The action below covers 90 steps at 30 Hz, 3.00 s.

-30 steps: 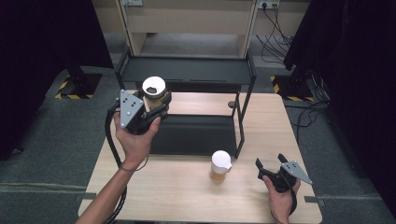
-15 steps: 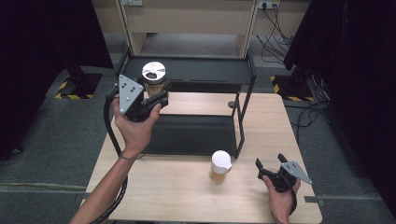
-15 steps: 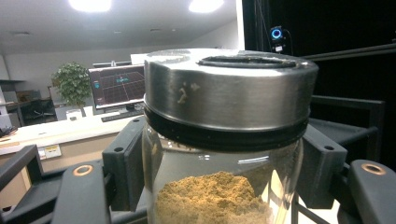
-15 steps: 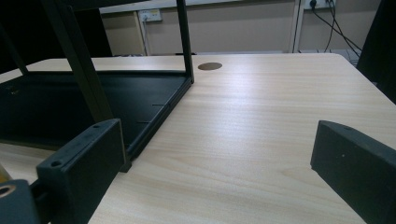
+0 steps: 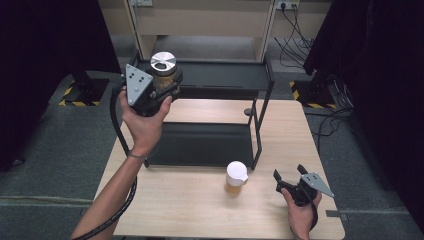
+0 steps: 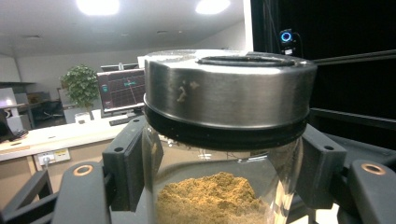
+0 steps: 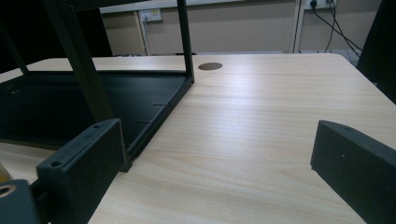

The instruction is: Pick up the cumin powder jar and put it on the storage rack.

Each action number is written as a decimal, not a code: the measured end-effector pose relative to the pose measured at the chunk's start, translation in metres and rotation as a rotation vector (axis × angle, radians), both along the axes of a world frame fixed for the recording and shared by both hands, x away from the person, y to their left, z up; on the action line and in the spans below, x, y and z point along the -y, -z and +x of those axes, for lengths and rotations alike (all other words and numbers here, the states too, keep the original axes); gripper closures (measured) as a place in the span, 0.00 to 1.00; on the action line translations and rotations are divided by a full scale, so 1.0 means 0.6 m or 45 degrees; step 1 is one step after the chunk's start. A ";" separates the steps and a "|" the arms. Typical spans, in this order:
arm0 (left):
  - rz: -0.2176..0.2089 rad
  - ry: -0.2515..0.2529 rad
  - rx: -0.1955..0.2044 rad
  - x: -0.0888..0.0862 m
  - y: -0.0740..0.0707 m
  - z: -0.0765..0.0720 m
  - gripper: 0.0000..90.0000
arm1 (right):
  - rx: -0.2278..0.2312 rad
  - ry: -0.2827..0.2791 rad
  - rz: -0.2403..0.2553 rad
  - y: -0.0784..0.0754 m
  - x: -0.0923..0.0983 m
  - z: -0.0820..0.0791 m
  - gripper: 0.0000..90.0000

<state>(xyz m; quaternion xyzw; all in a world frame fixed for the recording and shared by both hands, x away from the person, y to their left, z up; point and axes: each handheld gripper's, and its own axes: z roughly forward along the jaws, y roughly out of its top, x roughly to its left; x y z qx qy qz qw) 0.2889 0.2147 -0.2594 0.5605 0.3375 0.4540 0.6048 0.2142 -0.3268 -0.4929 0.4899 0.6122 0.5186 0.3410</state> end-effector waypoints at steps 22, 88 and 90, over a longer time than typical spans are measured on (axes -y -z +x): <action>-0.017 -0.102 -0.086 0.010 -0.023 0.070 0.34 | 0.001 -0.007 0.004 0.001 0.001 0.001 0.04; -0.125 -0.145 -0.201 0.015 -0.019 0.128 0.23 | -0.001 -0.012 0.001 0.000 0.001 0.001 0.03; -0.134 -0.147 -0.185 0.017 -0.017 0.124 0.14 | -0.001 -0.013 0.002 0.000 0.001 0.001 0.03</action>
